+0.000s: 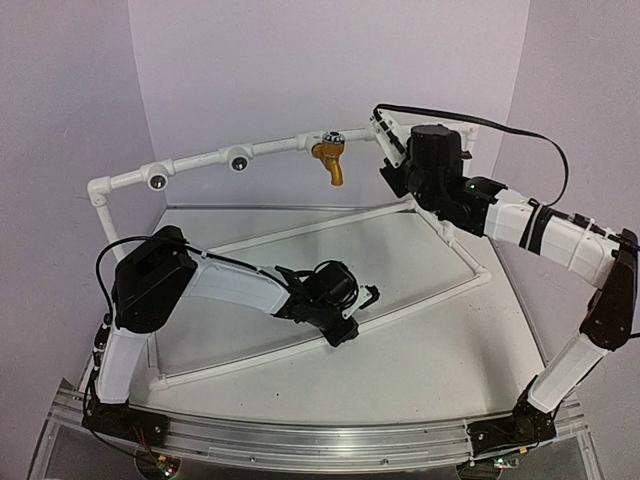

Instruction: Install the water faucets

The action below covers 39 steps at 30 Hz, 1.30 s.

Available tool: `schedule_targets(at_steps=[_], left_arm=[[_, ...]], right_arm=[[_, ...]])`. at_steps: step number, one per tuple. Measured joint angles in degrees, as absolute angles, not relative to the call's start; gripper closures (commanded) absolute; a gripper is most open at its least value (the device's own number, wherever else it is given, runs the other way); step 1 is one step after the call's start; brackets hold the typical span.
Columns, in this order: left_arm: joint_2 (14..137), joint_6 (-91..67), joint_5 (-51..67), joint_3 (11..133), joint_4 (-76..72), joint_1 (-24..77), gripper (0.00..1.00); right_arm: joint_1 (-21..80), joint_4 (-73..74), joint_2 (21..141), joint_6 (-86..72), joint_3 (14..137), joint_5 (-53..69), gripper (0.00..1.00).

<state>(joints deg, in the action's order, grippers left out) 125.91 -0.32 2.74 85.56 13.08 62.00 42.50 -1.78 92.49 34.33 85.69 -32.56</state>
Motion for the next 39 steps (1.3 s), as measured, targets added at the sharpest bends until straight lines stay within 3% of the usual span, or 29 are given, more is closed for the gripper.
schedule_targets(at_steps=[39], left_arm=[[126.1, -0.3, 2.3, 85.9, 13.3, 62.2, 1.0]], right_arm=[[36.8, 12.7, 92.3, 7.8, 92.7, -15.9, 1.0]])
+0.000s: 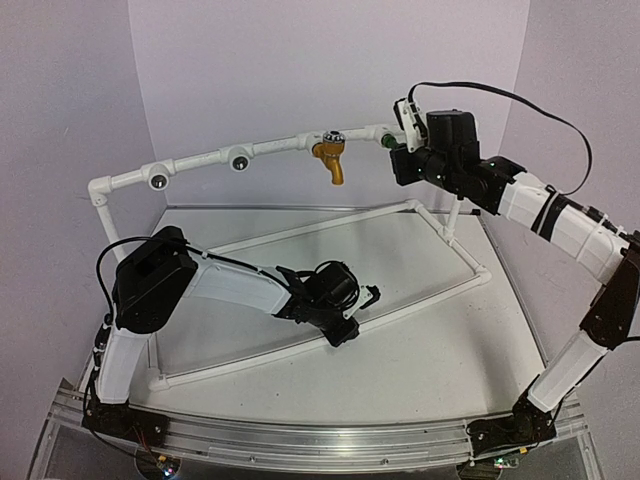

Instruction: Install the water faucets

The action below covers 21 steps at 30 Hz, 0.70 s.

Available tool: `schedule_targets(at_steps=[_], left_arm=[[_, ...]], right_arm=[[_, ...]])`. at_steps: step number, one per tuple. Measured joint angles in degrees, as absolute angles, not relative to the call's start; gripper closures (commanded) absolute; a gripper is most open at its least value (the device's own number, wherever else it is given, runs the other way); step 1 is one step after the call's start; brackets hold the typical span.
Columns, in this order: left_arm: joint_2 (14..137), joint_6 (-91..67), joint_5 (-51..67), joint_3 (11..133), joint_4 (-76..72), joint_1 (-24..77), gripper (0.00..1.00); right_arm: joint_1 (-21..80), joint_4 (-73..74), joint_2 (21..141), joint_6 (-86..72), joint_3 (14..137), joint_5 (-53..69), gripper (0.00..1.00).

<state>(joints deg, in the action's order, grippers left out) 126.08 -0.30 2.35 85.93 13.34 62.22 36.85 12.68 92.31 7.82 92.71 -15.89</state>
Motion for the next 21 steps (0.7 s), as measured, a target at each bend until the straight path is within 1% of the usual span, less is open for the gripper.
schedule_targets(at_steps=[21], left_arm=[[126.5, -0.3, 2.3, 86.6, 13.5, 62.3, 1.0]], right_arm=[[33.7, 14.4, 92.1, -6.4, 93.5, -6.5, 1.0]])
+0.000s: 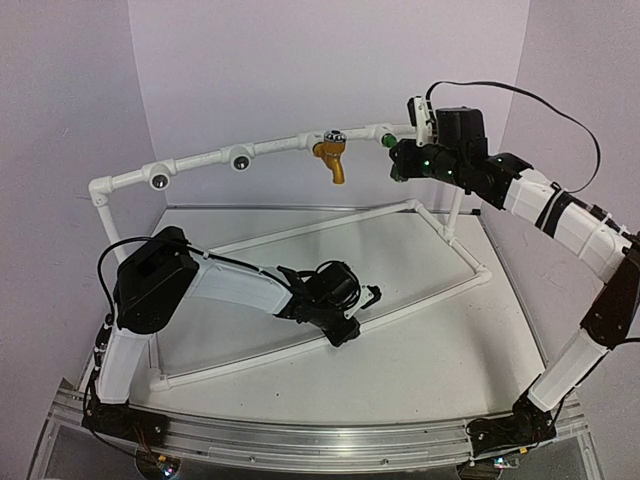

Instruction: Install the water faucets

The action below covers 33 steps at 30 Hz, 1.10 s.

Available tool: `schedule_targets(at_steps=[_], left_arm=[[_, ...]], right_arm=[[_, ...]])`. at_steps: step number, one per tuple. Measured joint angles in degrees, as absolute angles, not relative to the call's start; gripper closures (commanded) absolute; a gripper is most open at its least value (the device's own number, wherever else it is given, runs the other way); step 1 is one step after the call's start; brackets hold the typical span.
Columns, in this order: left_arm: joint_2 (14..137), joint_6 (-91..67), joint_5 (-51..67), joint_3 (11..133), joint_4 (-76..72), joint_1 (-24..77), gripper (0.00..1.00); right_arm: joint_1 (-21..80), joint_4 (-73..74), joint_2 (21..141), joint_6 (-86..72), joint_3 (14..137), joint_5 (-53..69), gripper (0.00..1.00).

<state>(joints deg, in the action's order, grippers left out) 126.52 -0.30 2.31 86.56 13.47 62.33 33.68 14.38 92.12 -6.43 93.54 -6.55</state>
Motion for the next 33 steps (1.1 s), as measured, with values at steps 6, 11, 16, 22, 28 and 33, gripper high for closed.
schedule_targets(at_steps=[6, 11, 16, 22, 28, 33], left_arm=[[126.6, -0.3, 2.3, 86.6, 13.4, 62.3, 1.0], [126.7, -0.3, 2.3, 86.9, 13.5, 62.4, 1.0], [126.7, -0.3, 2.2, 87.0, 13.5, 62.5, 1.0], [126.8, -0.3, 2.2, 87.0, 13.5, 62.6, 1.0], [127.0, -0.3, 2.2, 87.4, 13.5, 62.7, 1.0], [127.1, -0.3, 2.2, 87.4, 13.5, 62.7, 1.0]], right_arm=[[32.5, 14.6, 92.1, -11.3, 93.7, -3.0, 1.0], [31.3, 14.9, 92.1, -15.8, 94.0, 0.4, 1.0], [30.3, 15.0, 92.1, -19.5, 94.0, 3.2, 1.0], [29.6, 14.8, 92.1, -23.9, 94.0, 5.7, 1.0], [28.6, 13.9, 92.1, -29.3, 93.6, 8.6, 1.0], [28.1, 12.2, 92.0, -34.0, 92.6, 10.3, 1.0]])
